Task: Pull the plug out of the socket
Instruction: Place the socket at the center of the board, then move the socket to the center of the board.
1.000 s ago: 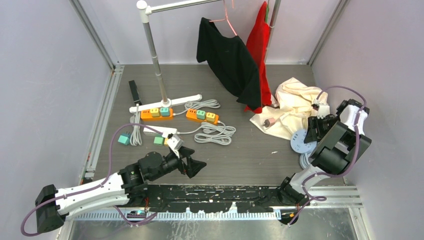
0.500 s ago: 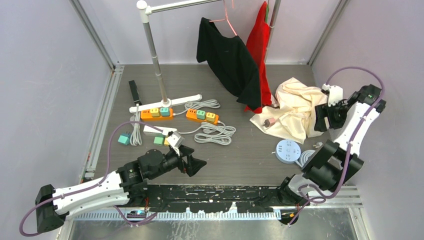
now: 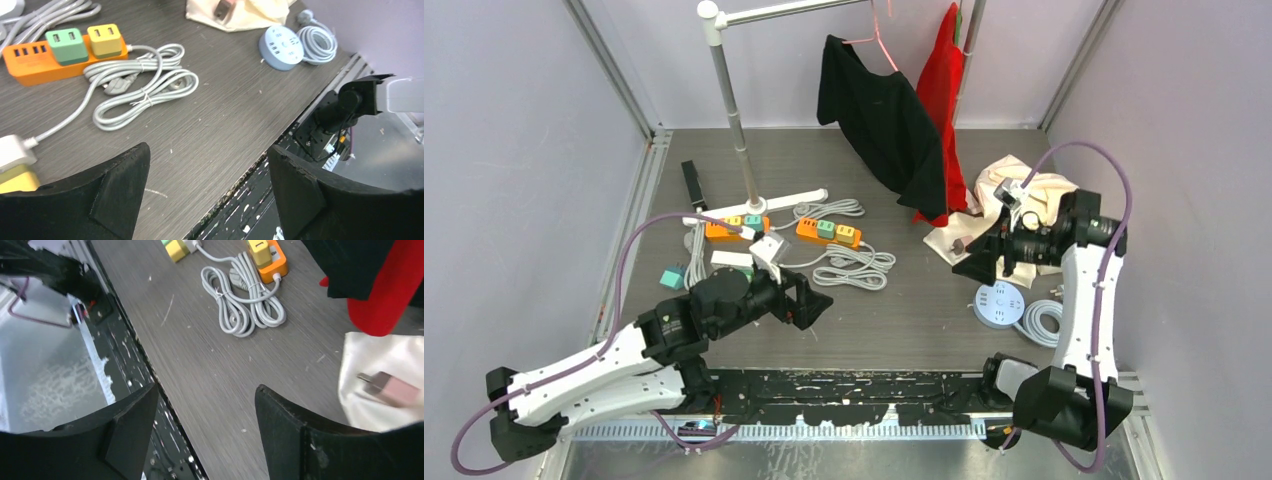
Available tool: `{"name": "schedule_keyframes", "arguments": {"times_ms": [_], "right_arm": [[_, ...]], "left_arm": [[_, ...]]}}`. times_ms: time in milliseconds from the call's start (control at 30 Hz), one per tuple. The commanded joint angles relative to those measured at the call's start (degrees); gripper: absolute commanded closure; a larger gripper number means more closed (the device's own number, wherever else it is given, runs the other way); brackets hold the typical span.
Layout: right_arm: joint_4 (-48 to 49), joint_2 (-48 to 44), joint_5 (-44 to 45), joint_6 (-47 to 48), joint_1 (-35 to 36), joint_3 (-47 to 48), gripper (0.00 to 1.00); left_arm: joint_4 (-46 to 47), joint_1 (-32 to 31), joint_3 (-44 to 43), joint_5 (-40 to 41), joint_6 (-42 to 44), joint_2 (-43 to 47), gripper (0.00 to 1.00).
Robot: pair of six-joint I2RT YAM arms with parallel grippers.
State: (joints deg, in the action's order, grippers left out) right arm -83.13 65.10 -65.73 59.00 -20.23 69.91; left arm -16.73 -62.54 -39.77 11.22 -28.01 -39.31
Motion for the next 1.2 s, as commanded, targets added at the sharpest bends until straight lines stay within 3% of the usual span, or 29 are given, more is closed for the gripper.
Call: {"name": "schedule_keyframes", "arguments": {"times_ms": [0,200,500,567,733,833,1033,1167], "right_arm": [[22.39,-2.84,-4.46,-19.20,0.72,-10.48,0.24],[25.17,-4.42,2.66,-22.09,0.71,-13.67,0.24],[26.08,-4.86,3.78,-23.80,0.70,-13.78,0.24],[26.15,-4.86,3.79,-23.83,0.65,-13.76,0.24],[26.18,-4.98,3.69,-23.78,0.91,-13.77,0.24],[26.18,-5.57,3.68,-23.65,1.17,-13.89,0.24],[26.44,-5.96,3.41,-23.25,1.24,-14.58,0.24],[26.27,-5.72,3.15,-23.15,1.84,-14.57,0.24]], "left_arm": [[-8.57,0.58,-6.80,2.50,0.56,-3.62,0.13],[-15.52,3.41,-13.02,4.14,1.74,-11.34,0.13],[-16.99,20.05,-13.13,-9.02,5.81,-18.05,0.13],[-21.42,22.80,-16.79,-10.36,10.89,-21.39,0.14],[-36.62,23.23,-30.38,-13.37,36.78,-31.10,0.13],[-38.61,23.24,-31.79,-12.49,47.34,-36.70,0.08],[-44.43,23.23,-38.56,-6.64,55.72,-49.80,0.06],[-41.90,23.24,-37.84,-4.58,61.53,-54.21,0.06]]}}
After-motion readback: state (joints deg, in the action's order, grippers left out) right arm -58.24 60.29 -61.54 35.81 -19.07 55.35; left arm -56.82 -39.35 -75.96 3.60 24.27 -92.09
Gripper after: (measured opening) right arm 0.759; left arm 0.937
